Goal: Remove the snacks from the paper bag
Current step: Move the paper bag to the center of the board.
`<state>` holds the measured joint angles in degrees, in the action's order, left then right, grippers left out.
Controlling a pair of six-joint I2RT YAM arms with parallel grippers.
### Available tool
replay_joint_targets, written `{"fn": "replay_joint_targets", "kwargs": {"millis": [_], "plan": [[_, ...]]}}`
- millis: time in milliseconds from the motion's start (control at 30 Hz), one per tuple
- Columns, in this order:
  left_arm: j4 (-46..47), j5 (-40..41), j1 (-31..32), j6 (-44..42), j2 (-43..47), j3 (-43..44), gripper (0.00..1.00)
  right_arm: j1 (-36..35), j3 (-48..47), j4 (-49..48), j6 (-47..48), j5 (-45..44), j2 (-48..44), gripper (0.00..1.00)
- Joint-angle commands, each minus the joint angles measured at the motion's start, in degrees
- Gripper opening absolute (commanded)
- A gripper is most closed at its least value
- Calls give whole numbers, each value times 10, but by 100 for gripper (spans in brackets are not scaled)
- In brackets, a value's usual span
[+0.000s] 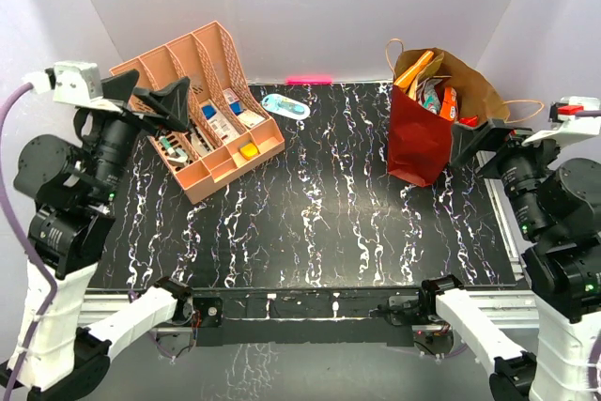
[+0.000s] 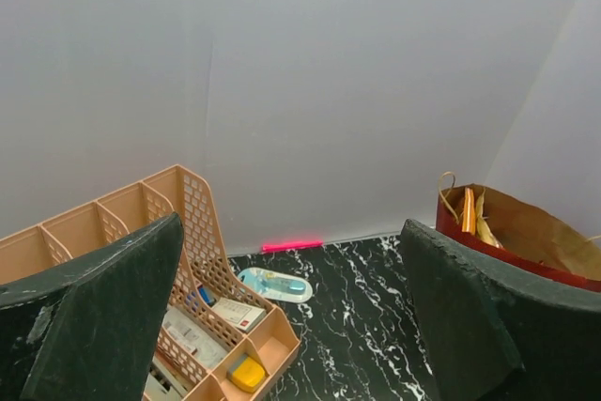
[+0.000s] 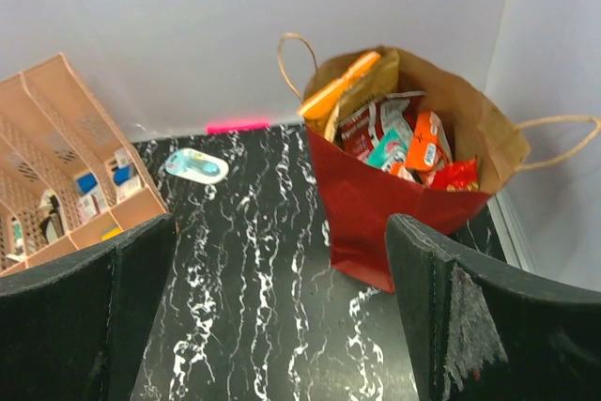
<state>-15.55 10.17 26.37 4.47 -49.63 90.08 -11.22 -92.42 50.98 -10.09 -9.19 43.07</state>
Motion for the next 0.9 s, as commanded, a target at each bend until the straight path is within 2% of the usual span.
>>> {"fn": "replay_joint_targets", "kwargs": {"millis": [0, 300, 500, 700, 867], "plan": [[1, -5, -14, 15, -34, -4, 98, 24, 33, -12, -22, -18, -10, 98], [20, -88, -37, 50, -124, -13, 98, 80, 100, -3, -75, -66, -14, 98], [33, -132, -23, 45, -177, -44, 98, 107, 144, -21, -93, -26, -11, 98], [54, -99, 11, 20, -196, -110, 98, 121, 222, -101, -97, 54, -25, 98], [89, -32, 61, -18, -186, -179, 98, 127, 258, -161, -106, 106, 13, 98]]}}
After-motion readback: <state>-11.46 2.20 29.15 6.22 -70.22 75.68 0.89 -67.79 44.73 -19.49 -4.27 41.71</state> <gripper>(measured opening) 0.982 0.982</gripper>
